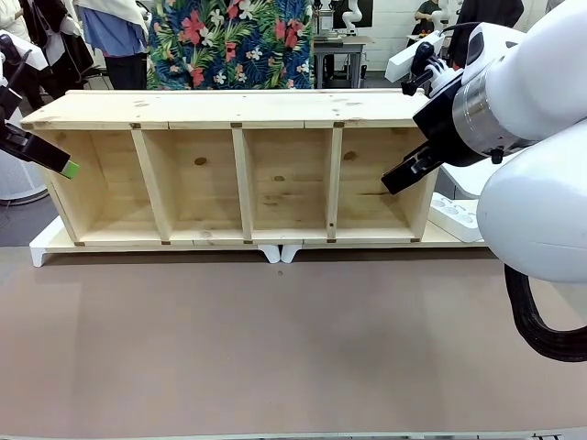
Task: Perform cable management.
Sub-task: When the cord part of the Power Cable appears at the lower middle area of the table and stops, grasp the cord part of the Power Cable.
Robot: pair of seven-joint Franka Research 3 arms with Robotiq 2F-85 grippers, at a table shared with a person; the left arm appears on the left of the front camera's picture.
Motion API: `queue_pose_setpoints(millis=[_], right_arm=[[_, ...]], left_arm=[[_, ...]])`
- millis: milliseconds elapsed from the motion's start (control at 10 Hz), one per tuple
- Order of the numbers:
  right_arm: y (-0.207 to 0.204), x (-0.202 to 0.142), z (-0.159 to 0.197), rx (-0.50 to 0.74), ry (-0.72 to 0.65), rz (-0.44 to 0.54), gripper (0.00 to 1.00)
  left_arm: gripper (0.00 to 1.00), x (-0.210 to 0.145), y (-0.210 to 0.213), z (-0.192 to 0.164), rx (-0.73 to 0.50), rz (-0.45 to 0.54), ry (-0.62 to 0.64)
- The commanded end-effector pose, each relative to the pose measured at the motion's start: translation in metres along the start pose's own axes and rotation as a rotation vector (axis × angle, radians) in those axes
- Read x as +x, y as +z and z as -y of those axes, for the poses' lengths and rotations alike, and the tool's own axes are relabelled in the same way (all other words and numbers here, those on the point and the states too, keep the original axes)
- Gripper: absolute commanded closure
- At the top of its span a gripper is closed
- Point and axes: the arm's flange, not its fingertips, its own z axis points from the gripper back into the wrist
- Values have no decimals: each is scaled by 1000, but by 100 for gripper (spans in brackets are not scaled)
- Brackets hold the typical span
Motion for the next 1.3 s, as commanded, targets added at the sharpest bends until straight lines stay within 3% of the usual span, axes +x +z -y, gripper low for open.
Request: queue_pose_setpoints(millis=[0,1200], right_arm=[[0,0,1,-4,5,0,0],[0,0,1,-4,5,0,0]], left_arm=[[0,1,1,0,3,7,0],[0,1,1,0,3,7,0]])
